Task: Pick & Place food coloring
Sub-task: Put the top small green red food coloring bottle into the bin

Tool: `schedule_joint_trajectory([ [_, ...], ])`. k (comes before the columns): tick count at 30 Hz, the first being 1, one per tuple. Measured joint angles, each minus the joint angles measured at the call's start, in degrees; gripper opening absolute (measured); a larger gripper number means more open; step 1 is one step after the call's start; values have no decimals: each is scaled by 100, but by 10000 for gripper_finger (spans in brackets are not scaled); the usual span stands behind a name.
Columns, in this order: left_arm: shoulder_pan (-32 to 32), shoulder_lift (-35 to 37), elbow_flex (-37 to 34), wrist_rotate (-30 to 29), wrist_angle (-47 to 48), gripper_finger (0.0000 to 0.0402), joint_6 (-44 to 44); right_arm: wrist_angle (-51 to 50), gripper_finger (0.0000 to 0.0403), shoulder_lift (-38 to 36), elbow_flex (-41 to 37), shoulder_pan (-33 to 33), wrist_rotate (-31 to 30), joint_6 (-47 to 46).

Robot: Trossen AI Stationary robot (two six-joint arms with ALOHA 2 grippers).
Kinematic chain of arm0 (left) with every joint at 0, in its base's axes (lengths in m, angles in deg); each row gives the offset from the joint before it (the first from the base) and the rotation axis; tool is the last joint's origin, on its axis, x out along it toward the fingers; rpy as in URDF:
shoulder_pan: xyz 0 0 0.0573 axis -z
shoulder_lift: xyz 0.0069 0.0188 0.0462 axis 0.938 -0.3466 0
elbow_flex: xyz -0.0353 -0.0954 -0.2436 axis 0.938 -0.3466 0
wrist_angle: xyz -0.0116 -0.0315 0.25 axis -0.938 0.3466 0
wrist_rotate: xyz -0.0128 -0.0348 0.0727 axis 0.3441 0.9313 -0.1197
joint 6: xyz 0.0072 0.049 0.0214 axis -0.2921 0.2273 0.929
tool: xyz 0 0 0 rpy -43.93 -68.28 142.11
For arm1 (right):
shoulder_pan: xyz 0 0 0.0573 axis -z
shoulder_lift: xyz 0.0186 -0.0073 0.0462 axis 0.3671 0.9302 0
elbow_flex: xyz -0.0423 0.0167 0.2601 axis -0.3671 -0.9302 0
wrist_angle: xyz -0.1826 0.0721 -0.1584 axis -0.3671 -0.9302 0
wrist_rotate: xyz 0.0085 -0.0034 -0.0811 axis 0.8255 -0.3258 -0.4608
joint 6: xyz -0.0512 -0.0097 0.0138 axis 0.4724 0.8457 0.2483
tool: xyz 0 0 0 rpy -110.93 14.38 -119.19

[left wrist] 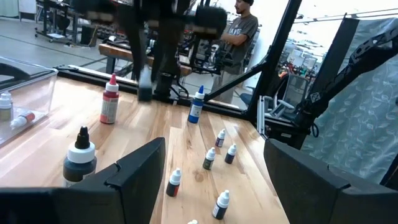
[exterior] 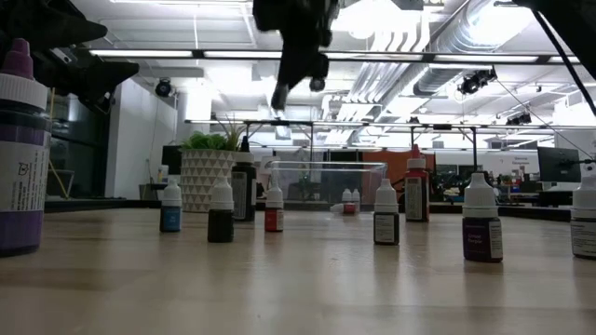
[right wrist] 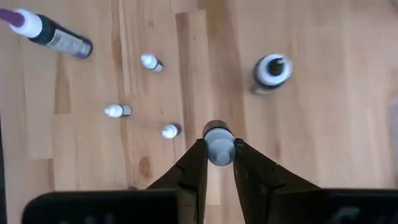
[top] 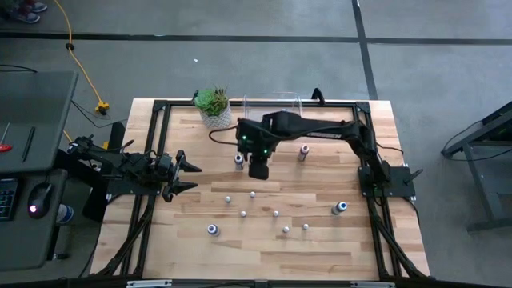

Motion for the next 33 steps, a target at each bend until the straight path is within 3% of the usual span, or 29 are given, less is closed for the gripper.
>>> schedule_joint_trajectory([
  [11,-2,2,0,0,0,271,-1,-773,58,-51,1239,-33,-49,498],
  [22,-2,1,0,0,-2,271,-1,-436,51,-853,343,144,-1233,1652],
  [28,-2,1,0,0,0,271,-1,181,56,-1407,-386,498,-1231,2197],
  [33,0,2,0,0,-1,271,-1,1268,52,-1902,-1260,946,-1127,2653],
])
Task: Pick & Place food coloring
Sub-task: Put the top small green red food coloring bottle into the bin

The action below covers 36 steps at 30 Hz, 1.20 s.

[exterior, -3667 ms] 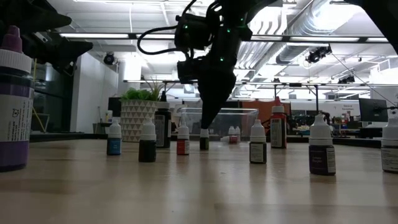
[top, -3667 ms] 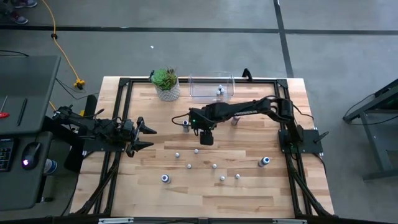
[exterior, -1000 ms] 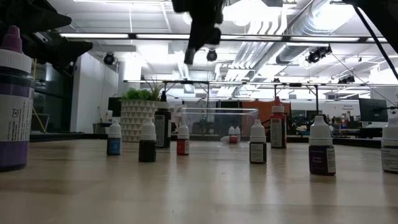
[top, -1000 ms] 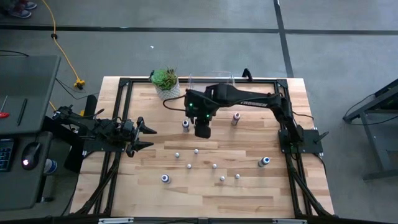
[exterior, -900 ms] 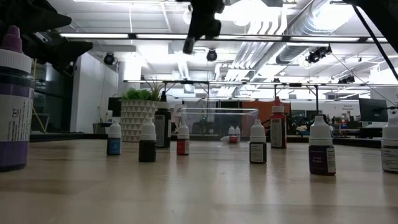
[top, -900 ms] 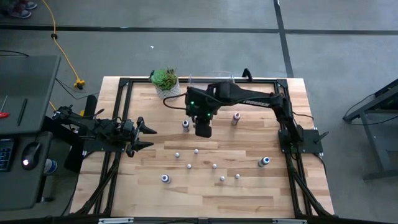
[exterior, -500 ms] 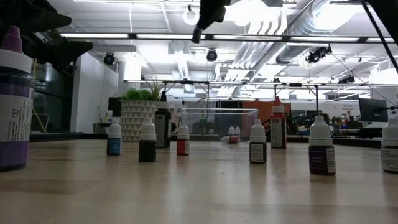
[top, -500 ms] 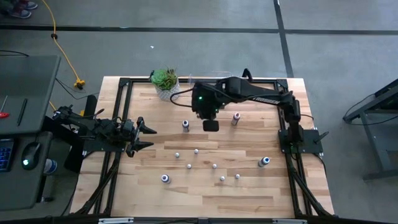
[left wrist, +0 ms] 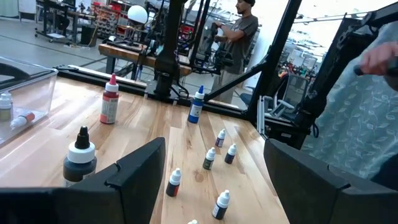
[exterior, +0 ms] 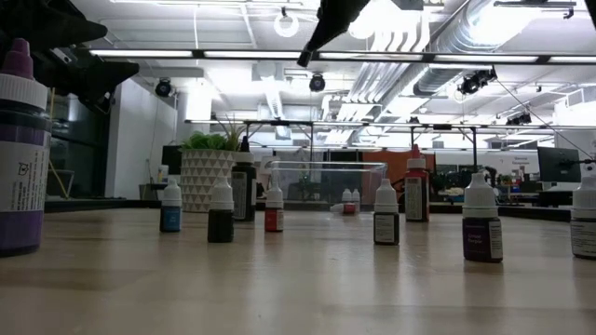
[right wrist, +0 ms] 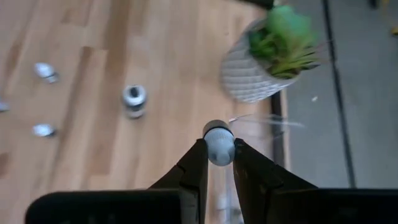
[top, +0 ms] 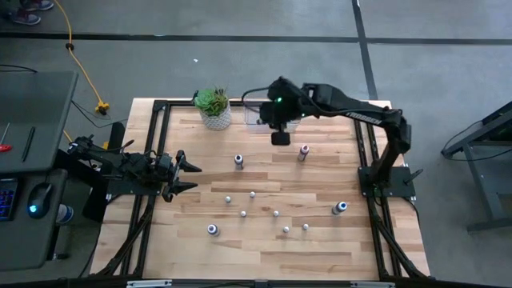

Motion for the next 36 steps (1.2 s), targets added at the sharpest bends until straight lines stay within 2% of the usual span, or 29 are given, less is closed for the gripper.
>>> schedule_joint_trajectory([
  [7,-1,0,0,0,1,271,0,1279,59,-319,-1086,729,80,231],
  [13,-1,-2,0,0,1,271,0,1580,54,-317,-1684,1357,-340,-356],
  [19,-2,0,0,0,1,271,0,1938,63,-306,-2188,1878,-370,-1232],
  [28,-2,-1,0,0,-1,271,0,1945,58,184,-2205,2299,-517,-2897],
  [36,-1,-1,0,0,-1,271,0,1448,60,854,-1674,2457,-371,-3943],
])
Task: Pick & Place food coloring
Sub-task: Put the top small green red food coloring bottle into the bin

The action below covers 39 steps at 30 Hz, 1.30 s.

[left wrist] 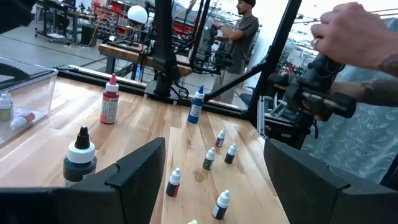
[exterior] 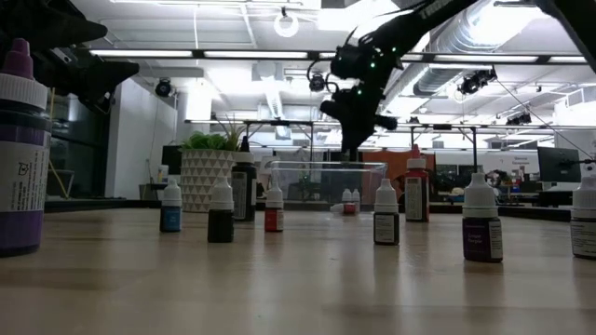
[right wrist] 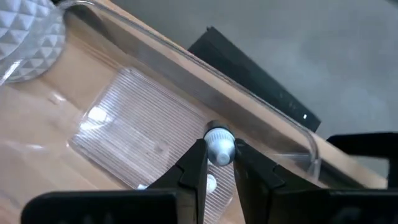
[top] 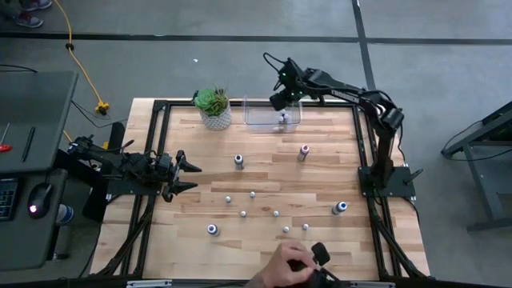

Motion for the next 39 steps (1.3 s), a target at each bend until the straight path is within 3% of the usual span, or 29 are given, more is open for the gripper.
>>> schedule_joint_trajectory([
  [11,0,-1,0,0,1,271,0,-641,64,625,341,159,78,-160],
  [39,0,0,0,0,1,271,0,-798,65,995,341,402,461,-112],
])
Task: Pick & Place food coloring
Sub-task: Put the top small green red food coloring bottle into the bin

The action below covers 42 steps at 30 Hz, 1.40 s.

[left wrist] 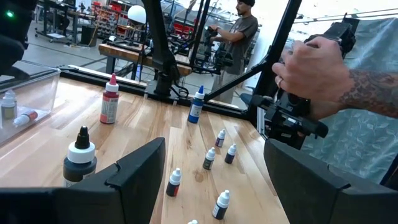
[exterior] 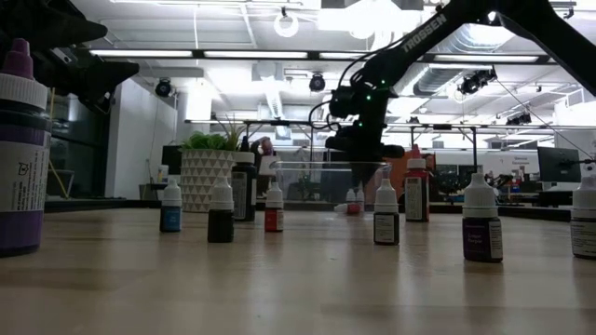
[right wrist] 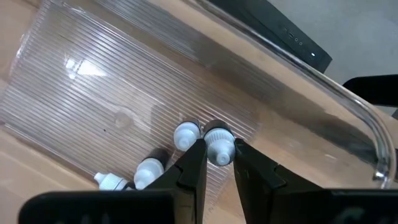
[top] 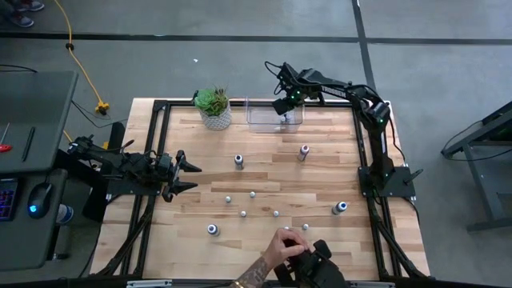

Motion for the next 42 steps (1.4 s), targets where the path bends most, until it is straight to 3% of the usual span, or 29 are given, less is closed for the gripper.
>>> schedule_joint_trajectory([
  [42,0,-1,0,0,0,271,0,-66,67,-2,0,-4,96,-53],
])
